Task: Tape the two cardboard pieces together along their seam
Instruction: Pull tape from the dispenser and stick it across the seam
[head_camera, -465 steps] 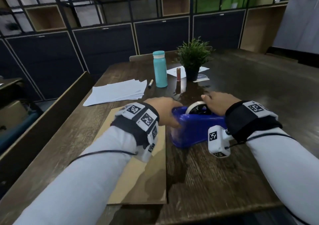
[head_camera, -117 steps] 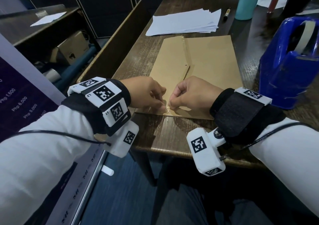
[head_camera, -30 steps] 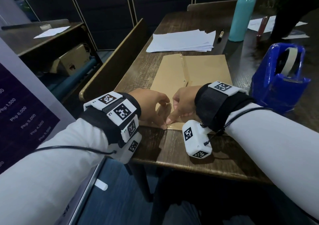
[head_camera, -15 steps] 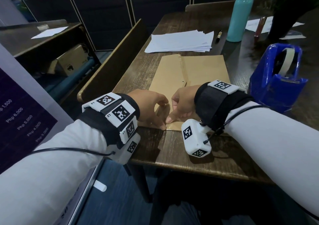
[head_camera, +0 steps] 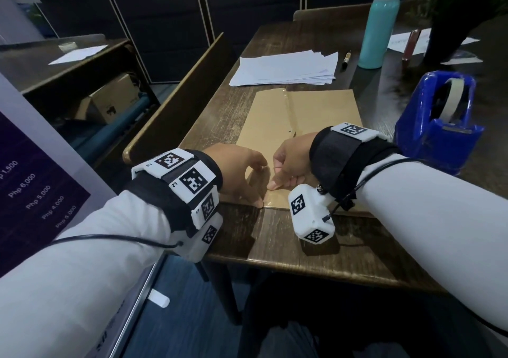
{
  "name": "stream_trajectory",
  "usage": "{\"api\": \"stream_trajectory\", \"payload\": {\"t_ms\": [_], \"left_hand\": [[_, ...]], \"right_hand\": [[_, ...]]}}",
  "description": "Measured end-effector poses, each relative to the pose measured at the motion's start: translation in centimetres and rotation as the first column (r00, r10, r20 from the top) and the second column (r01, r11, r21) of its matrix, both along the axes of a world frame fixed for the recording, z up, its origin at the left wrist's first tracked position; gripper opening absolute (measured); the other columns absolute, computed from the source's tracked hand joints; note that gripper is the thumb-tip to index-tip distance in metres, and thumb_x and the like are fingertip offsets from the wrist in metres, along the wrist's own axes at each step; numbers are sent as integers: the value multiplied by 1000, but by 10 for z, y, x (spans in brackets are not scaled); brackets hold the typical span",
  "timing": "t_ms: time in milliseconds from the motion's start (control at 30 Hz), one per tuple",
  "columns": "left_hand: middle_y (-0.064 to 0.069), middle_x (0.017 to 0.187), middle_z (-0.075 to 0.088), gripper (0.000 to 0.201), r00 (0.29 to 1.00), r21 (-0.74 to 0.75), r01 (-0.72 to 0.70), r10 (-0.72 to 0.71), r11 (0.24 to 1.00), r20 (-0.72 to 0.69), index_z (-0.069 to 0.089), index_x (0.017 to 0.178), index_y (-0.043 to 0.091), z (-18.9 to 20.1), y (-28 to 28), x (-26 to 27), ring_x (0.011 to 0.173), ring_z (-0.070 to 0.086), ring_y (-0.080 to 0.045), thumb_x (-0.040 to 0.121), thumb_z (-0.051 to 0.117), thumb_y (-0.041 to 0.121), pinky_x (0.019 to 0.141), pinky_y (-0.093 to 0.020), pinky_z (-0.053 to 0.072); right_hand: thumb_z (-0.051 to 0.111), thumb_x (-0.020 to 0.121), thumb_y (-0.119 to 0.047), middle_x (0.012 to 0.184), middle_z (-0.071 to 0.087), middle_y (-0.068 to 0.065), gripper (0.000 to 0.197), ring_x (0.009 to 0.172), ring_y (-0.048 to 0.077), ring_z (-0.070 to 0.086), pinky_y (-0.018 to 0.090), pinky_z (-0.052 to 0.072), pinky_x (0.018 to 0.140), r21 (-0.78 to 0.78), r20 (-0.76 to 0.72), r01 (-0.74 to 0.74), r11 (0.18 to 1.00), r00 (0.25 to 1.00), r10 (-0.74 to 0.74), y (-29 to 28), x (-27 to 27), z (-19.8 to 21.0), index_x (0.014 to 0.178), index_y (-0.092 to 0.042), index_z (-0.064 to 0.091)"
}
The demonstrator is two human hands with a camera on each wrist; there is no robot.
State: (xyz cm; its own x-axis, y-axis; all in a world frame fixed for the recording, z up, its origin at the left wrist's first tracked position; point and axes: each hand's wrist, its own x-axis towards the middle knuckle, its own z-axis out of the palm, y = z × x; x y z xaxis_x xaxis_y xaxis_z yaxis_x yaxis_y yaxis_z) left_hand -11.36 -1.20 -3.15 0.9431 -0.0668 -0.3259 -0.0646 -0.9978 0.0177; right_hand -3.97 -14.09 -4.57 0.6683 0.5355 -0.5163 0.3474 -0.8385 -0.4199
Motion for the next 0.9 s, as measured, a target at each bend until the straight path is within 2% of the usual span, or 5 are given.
{"api": "stream_trajectory", "payload": {"t_ms": [133, 300, 467, 733, 900], "left_hand": [[16, 135, 54, 78, 1000, 2, 5, -5, 1000, 4, 43, 137, 34, 0, 0, 0, 117, 53, -13, 69, 77, 51, 81, -26, 37], [16, 135, 54, 79, 1000, -1, 6, -6, 1000, 5, 44, 138, 33, 1, 0, 0, 117, 54, -12, 69, 78, 50, 83, -25, 39], [16, 136, 53, 80, 1000, -8, -2, 2, 1000, 0, 43, 139, 33, 2, 0, -1, 119, 53, -13, 69, 79, 49, 84, -25, 38], [18, 134, 53, 78, 999, -25, -11, 10, 1000, -46, 44, 137, 35, 7, 1, -1, 116, 55, -11, 69, 78, 50, 86, -26, 42], [12, 131, 57, 50, 998, -148, -67, 64, 987, -23, 50, 133, 28, 19, 3, 5, 105, 56, -8, 86, 66, 33, 93, -25, 44]], "right_hand": [[77, 78, -31, 78, 65, 4, 25, 77, 19, 60, 36, 53, 90, 39, -45, 16, 999, 999, -14, -3, 1, 0, 78, -14, 58], [84, 64, -44, 80, 67, 2, 41, 79, 19, 61, 39, 53, 91, 6, 7, -24, 1000, 1000, 24, -2, -1, 1, 80, -15, 59], [77, 79, -27, 74, 64, 2, 25, 80, 20, 60, 41, 53, 95, 60, -30, 5, 998, 1000, -3, -3, -1, -1, 75, -14, 55], [59, 92, -14, 77, 61, 5, 9, 60, 11, 54, 21, 48, 62, 268, -42, 70, 961, 997, -61, -25, -20, 8, 88, -8, 56], [58, 91, -30, 100, 62, -1, 19, 85, 13, 55, 25, 43, 68, 296, 478, -28, 955, 870, -123, -71, -34, 29, 105, -16, 57]]}}
